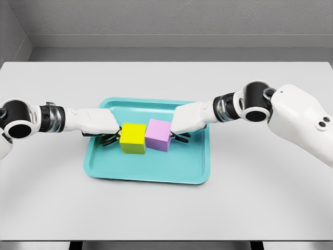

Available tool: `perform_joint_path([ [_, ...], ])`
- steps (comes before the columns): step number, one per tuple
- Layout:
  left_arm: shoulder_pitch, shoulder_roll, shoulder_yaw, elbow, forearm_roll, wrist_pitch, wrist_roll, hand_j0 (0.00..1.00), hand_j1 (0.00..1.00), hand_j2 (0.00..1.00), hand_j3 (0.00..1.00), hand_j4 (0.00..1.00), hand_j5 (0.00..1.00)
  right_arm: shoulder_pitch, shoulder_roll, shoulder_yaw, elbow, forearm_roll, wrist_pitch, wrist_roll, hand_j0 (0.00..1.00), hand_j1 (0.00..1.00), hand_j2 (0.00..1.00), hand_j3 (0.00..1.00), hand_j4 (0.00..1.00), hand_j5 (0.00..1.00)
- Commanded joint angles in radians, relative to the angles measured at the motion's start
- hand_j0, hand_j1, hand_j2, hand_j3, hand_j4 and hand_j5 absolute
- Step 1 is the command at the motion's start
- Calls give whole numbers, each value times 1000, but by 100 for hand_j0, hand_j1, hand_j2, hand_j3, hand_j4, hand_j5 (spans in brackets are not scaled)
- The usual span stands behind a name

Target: Push two cubes

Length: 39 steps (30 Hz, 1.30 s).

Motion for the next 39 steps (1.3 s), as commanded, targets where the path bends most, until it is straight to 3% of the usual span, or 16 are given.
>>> perform_joint_path([
  [1,0,-4,-11,5,-22,-12,13,0,0,0,0,0,0,0,-6,-2,-1,-15,4,-2,28,28,28,28,28,28],
  [5,-12,11,54,85,-22,-12,13,0,0,0,0,0,0,6,-68,-8,-1,-14,4,-2,35,35,35,35,35,35],
  [8,-11,10,52,80,-19,-12,13,0,0,0,0,0,0,14,-102,-11,-1,-14,4,-2,42,42,42,42,42,42],
  [9,-11,10,52,78,-16,-12,13,0,0,0,0,0,0,15,-110,-28,0,-14,4,-2,36,36,36,36,36,36],
  [11,-11,17,52,78,11,-12,13,1,1,1,1,1,1,9,-111,-48,14,-14,4,-2,0,0,0,0,0,0],
  [12,-11,17,52,78,27,-12,13,1,1,1,1,1,1,5,-110,-50,39,-15,4,-2,0,0,0,0,0,0],
  [15,-11,22,52,78,45,-12,13,1,1,1,1,1,1,-20,-88,-83,96,-17,4,-2,0,0,0,0,0,0],
  [18,-11,43,51,74,80,-12,13,1,1,1,1,1,1,-58,0,-85,197,-17,4,-2,0,0,0,0,0,0],
  [23,-9,57,45,59,105,-12,13,1,1,1,1,1,1,-83,74,-79,231,-17,4,-2,0,0,0,0,0,0],
  [32,-8,59,43,57,108,-12,13,1,1,1,1,1,1,-103,131,-59,267,-15,4,-2,0,0,0,0,0,0],
  [36,-8,59,43,57,108,-12,13,1,1,1,1,1,1,-104,145,-59,333,-9,4,-2,0,0,0,0,0,0],
  [39,-8,62,45,57,110,-12,13,1,1,1,1,1,1,-104,200,-19,359,9,4,-2,0,0,0,0,0,0],
])
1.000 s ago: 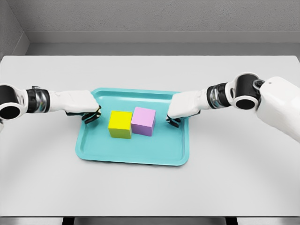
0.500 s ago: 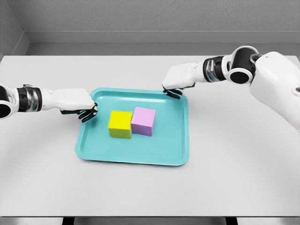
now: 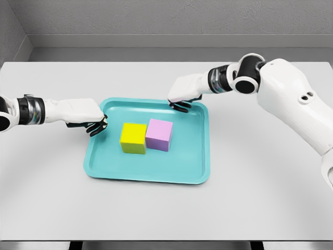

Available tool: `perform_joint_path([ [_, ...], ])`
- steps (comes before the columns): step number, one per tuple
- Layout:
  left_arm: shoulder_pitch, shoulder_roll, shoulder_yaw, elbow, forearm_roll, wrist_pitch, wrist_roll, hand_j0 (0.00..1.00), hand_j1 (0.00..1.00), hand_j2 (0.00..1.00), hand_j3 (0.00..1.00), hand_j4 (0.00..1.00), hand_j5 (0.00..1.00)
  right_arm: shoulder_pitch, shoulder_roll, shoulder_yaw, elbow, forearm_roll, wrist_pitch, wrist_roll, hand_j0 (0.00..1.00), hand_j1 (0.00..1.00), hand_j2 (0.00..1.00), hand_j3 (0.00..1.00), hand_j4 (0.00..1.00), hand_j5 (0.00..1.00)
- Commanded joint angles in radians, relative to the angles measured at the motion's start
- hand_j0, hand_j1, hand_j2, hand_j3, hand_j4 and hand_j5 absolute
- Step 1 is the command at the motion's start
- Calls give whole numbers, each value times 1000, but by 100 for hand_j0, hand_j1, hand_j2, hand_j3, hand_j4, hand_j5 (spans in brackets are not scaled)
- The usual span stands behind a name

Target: Push two cubes

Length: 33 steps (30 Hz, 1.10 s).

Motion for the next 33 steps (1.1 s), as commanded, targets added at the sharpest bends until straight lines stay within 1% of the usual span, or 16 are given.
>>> perform_joint_path([
  [1,0,2,1,0,6,2,0,1,1,1,1,1,1,0,35,43,19,3,2,0,0,0,0,0,0,0],
  [8,-2,2,0,0,7,2,0,1,1,1,1,1,1,-5,50,65,18,3,2,0,0,0,0,0,0,0],
  [21,0,2,0,0,6,2,0,1,1,1,1,1,1,-5,58,65,10,3,2,0,0,0,0,0,0,0],
  [33,0,2,1,0,7,2,0,1,1,1,1,1,1,-5,56,100,-37,0,2,0,0,0,0,0,0,0],
])
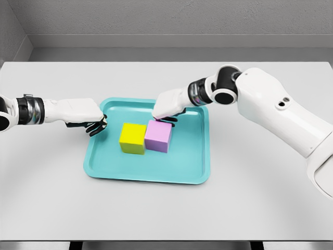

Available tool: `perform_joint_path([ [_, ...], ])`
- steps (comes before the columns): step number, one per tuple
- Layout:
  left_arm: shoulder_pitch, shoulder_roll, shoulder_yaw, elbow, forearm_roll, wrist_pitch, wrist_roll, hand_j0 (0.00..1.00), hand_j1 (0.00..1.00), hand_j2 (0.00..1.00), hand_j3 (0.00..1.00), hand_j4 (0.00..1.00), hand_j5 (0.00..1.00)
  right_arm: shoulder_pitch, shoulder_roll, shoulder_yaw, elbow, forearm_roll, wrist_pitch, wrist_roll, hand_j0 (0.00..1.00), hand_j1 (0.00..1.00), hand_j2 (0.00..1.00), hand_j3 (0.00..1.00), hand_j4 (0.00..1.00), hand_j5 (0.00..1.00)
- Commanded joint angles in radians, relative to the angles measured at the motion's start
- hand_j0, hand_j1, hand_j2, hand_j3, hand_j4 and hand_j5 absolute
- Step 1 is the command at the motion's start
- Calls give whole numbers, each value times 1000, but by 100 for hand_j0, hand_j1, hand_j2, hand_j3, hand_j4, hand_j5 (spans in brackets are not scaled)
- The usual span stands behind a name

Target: Push two cubes

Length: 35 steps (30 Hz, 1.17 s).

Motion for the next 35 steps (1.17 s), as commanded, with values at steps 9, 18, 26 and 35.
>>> perform_joint_path([
  [9,0,1,1,-1,4,2,0,1,1,1,1,1,1,0,-3,10,-39,-2,-3,-1,0,0,0,0,0,0],
  [18,0,2,1,0,5,2,0,1,1,1,1,1,1,-17,-12,-49,-10,-8,-3,-1,0,0,0,0,0,0],
  [26,-9,106,234,420,272,2,0,100,100,100,100,100,100,84,-318,-573,1,-73,-3,-1,100,100,100,100,100,100],
  [35,-3,97,234,420,274,2,0,100,100,100,100,100,100,167,-393,-557,48,-74,-3,-1,100,100,100,100,100,100],
])
